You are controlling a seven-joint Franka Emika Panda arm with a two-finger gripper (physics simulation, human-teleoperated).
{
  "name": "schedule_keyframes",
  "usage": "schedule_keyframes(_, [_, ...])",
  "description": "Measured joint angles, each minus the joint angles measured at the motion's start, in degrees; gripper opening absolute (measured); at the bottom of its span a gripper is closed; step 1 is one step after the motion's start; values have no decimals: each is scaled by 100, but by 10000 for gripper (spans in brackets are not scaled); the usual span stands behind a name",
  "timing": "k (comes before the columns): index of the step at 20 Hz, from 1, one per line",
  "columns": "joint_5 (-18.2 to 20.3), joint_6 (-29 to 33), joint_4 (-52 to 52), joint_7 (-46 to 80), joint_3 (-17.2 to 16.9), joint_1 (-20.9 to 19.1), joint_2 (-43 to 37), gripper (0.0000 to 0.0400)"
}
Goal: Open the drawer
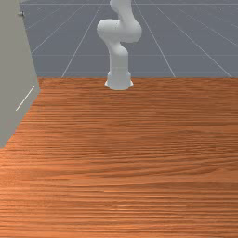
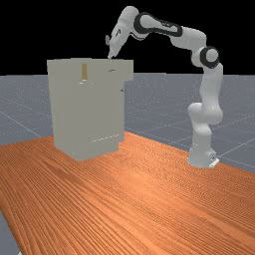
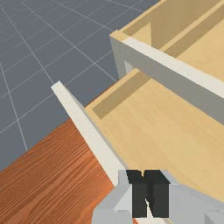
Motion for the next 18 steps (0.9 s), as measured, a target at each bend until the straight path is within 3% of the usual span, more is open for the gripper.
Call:
schedule_keyframes(5, [-121, -21, -277, 172, 349, -20, -273, 16])
schedule_keyframes(12, [-215, 139, -400, 211, 544, -224, -341, 17])
schedule_keyframes(14, [-147, 325, -793, 147, 654, -170, -657, 61])
schedule_keyframes(18, [-51, 572, -1676, 300, 1238, 235, -1498, 82])
